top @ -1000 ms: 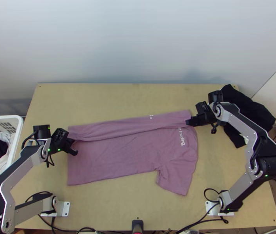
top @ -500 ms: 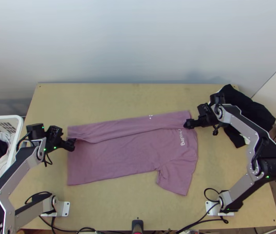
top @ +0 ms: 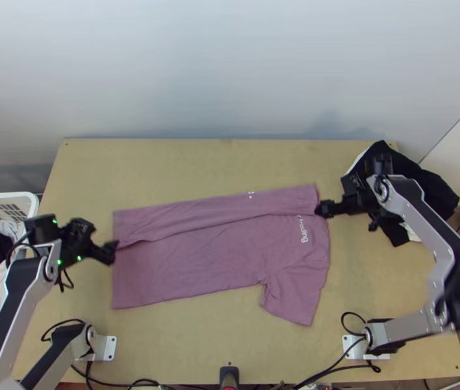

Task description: Fold the t-shirt

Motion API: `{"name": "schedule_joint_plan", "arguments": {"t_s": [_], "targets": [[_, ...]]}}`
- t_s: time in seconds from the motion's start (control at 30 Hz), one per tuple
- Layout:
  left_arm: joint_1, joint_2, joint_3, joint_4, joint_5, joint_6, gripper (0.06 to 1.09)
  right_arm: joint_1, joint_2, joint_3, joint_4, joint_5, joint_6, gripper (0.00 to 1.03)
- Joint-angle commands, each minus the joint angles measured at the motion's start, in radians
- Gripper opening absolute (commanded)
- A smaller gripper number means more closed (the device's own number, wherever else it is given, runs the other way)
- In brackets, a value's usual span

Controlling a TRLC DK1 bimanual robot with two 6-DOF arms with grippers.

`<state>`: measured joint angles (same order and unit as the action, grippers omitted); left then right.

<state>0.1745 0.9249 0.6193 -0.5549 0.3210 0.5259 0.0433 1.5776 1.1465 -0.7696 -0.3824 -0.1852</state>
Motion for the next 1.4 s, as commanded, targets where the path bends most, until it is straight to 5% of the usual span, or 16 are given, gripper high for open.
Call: {"name": "schedule_joint_plan", "arguments": {"t_s": [0.0, 0.53, 0.73, 1.37], "targets": [[-0.193, -0.209, -0.001, -0.329, 0.012, 0.095, 1.03, 0.061, -0.238, -0.123, -0.148, 0.037, -0.026, 0.98], [-0.375, -0.301, 0.008, -0.608, -0.073, 0.395, 1.03, 0.291, -0.570, -0.361, -0.390, 0.111, -0.025, 0.97], [-0.455, -0.279, -0.006, -0.588, -0.073, 0.376, 1.02, 0.415, -0.593, -0.413, -0.401, 0.126, 0.004, 0.97], [-0.543, -0.058, -0.036, -0.445, -0.149, 0.395, 1.00, 0.523, -0.446, -0.386, -0.362, 0.172, 0.044, 0.96]]}}
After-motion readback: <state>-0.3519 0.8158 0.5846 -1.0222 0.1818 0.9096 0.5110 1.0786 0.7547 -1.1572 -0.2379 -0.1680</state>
